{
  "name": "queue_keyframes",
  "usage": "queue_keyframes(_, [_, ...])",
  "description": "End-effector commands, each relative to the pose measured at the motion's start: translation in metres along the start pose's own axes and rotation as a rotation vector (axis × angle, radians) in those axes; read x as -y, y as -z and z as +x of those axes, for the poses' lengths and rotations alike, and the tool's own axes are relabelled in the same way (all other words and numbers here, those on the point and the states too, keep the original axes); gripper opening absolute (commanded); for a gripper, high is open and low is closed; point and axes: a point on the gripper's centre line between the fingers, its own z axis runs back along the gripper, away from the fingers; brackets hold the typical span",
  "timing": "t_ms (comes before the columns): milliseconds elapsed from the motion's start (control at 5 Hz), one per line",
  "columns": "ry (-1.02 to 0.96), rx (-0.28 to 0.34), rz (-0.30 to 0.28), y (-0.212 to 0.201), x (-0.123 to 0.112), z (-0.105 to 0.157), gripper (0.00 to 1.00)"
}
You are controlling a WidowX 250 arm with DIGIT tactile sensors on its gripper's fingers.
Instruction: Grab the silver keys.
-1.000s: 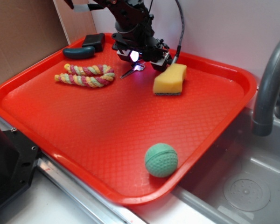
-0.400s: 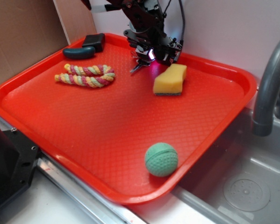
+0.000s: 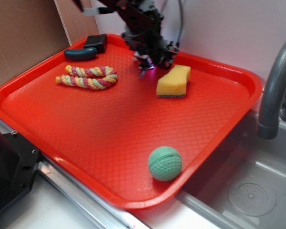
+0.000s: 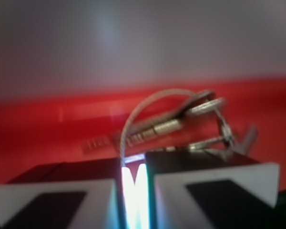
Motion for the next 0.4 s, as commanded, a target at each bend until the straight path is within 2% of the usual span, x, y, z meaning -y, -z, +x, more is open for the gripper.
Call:
queue_keyframes(0, [0.054,-0.045,-0.177,-0.067,0.001,-0.024,0.00])
queue_keyframes(200, [0.061,-0.018,-0.178,-0.084,0.001,-0.020,0.00])
